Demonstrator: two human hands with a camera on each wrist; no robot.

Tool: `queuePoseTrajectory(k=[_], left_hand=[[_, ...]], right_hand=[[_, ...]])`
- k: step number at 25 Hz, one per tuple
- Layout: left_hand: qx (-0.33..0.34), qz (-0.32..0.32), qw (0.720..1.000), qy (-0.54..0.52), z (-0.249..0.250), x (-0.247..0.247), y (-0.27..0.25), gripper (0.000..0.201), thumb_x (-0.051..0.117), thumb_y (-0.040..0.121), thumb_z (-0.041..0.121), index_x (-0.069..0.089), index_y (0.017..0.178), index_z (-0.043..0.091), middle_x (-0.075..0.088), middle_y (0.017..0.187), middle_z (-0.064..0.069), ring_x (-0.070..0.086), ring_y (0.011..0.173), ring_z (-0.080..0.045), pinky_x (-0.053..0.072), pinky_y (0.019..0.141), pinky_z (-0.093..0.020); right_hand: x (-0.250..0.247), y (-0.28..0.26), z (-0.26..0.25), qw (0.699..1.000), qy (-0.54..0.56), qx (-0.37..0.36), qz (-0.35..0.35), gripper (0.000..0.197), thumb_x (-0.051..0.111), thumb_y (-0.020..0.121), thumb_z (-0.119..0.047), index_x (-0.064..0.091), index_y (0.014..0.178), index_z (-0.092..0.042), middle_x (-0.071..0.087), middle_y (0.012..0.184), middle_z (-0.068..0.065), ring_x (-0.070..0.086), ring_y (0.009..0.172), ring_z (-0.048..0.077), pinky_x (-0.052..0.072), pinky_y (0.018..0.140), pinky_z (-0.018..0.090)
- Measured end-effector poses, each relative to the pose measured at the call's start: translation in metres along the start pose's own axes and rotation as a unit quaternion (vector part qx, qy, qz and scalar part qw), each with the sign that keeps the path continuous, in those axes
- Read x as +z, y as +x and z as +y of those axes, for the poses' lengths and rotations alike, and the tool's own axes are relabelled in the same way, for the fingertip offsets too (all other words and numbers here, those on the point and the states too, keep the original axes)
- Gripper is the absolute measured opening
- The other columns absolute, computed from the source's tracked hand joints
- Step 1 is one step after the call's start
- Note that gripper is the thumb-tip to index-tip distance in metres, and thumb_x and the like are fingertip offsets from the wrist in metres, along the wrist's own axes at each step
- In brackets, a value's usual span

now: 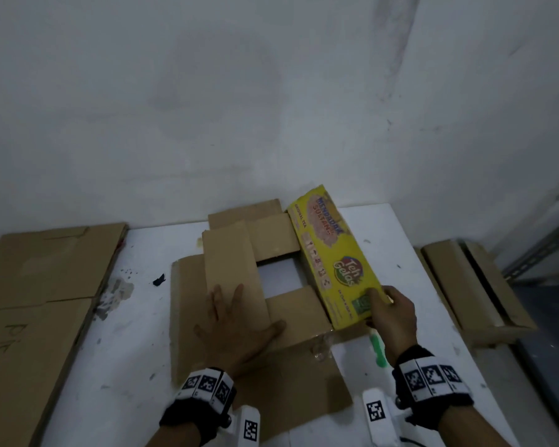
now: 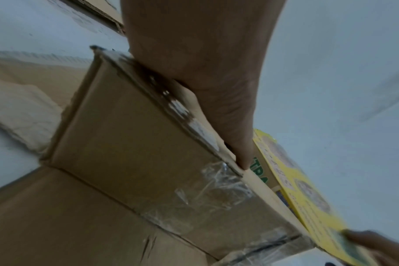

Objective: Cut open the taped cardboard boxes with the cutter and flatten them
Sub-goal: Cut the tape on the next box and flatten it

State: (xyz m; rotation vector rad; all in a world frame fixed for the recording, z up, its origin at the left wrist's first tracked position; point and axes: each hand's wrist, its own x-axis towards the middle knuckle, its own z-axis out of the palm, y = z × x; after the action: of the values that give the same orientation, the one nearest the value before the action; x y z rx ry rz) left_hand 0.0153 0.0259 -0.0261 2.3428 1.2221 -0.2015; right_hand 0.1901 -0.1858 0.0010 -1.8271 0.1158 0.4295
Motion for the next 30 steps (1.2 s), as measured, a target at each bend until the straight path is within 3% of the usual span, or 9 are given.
queuePoseTrajectory(k=[1, 5, 9, 14, 18, 21, 25, 27, 30], left_hand=[[0.0, -0.001, 1.0, 0.003, 0.001, 0.001, 0.0, 0.129, 0.038, 0.051, 0.105, -0.007, 0.155, 0.042, -0.027, 0.162, 0.003, -0.023, 0.15, -0.023, 0.006, 0.115, -0.069], [0.0, -0.003, 1.0, 0.007, 0.003, 0.001, 0.003, 0.124, 0.04, 0.057, 0.101, -0.005, 0.155, 0.041, -0.025, 0.162, 0.001, -0.02, 0.15, -0.025, 0.008, 0.116, -0.068], [0.005, 0.001, 1.0, 0.0, 0.001, 0.001, 0.007, 0.117, 0.046, 0.064, 0.096, -0.002, 0.155, 0.042, -0.023, 0.163, 0.002, -0.02, 0.15, -0.025, 0.011, 0.116, -0.067], [0.015, -0.001, 1.0, -0.013, -0.008, -0.001, 0.011, 0.115, 0.049, 0.064, 0.094, -0.001, 0.154, 0.044, -0.02, 0.163, 0.005, -0.016, 0.151, -0.024, 0.017, 0.114, -0.064], [0.074, 0.021, 0.992, -0.099, -0.009, -0.013, 0.012, 0.109, 0.064, 0.073, 0.077, 0.009, 0.157, 0.034, 0.0, 0.165, 0.007, -0.004, 0.152, -0.022, 0.017, 0.121, -0.051], [0.101, 0.021, 0.943, -0.315, -0.027, -0.04, 0.006, 0.099, 0.074, 0.072, 0.065, 0.024, 0.154, 0.038, 0.022, 0.16, 0.009, 0.023, 0.147, -0.017, 0.035, 0.115, -0.044], [0.04, -0.087, 0.861, -0.5, -0.072, -0.084, -0.01, 0.081, 0.082, 0.066, 0.054, 0.047, 0.138, 0.041, 0.059, 0.13, 0.013, 0.058, 0.117, -0.015, 0.056, 0.08, -0.033], [-0.021, -0.105, 0.841, -0.53, -0.103, -0.094, -0.016, 0.062, 0.075, 0.065, 0.05, 0.061, 0.122, 0.033, 0.072, 0.112, 0.002, 0.069, 0.1, -0.023, 0.057, 0.084, -0.045], [-0.069, -0.079, 0.847, -0.522, -0.147, -0.088, -0.015, 0.026, 0.067, 0.093, 0.026, 0.067, 0.119, 0.022, 0.072, 0.117, -0.011, 0.071, 0.1, -0.03, 0.054, 0.094, -0.054]], right_hand=[[-0.004, 0.005, 0.006, 0.999, -0.044, -0.004, 0.025, 0.008, 0.067, 0.091, -0.028, 0.065, 0.094, -0.022, 0.071, 0.09, 0.012, 0.067, 0.082, 0.036, 0.059, 0.076, 0.053], [-0.004, 0.02, 0.02, 0.976, -0.215, -0.03, 0.015, 0.044, 0.072, 0.087, -0.032, 0.048, 0.121, -0.018, 0.058, 0.105, 0.011, 0.059, 0.102, 0.035, 0.051, 0.086, 0.046], [0.007, 0.027, 0.021, 0.915, -0.399, -0.047, -0.02, 0.038, 0.07, 0.086, -0.031, 0.053, 0.117, -0.018, 0.051, 0.12, 0.016, 0.043, 0.119, 0.037, 0.042, 0.093, 0.044], [0.027, 0.013, -0.013, 0.919, -0.348, -0.179, -0.041, 0.033, 0.061, 0.072, -0.004, 0.061, 0.103, -0.017, 0.064, 0.097, 0.008, 0.059, 0.093, 0.032, 0.049, 0.074, 0.038], [0.063, -0.026, -0.028, 0.897, -0.293, -0.299, -0.139, 0.011, 0.064, 0.08, -0.009, 0.058, 0.085, -0.017, 0.052, 0.07, 0.0, 0.05, 0.066, 0.017, 0.035, 0.056, 0.031], [0.086, -0.044, -0.024, 0.874, -0.301, -0.319, -0.209, 0.006, 0.064, 0.085, -0.019, 0.062, 0.079, -0.017, 0.06, 0.071, 0.001, 0.055, 0.068, 0.014, 0.043, 0.061, 0.029], [0.104, -0.039, -0.01, 0.86, -0.364, -0.307, -0.185, 0.014, 0.06, 0.077, -0.036, 0.061, 0.076, -0.022, 0.064, 0.084, 0.006, 0.058, 0.085, 0.025, 0.049, 0.072, 0.04], [0.113, -0.037, -0.009, 0.839, -0.408, -0.295, -0.205, 0.02, 0.058, 0.079, -0.042, 0.062, 0.085, -0.023, 0.063, 0.092, 0.009, 0.056, 0.094, 0.029, 0.047, 0.076, 0.04], [0.127, -0.035, -0.014, 0.785, -0.499, -0.301, -0.21, 0.03, 0.057, 0.09, -0.043, 0.062, 0.112, -0.024, 0.062, 0.111, 0.009, 0.055, 0.105, 0.029, 0.046, 0.087, 0.038]])
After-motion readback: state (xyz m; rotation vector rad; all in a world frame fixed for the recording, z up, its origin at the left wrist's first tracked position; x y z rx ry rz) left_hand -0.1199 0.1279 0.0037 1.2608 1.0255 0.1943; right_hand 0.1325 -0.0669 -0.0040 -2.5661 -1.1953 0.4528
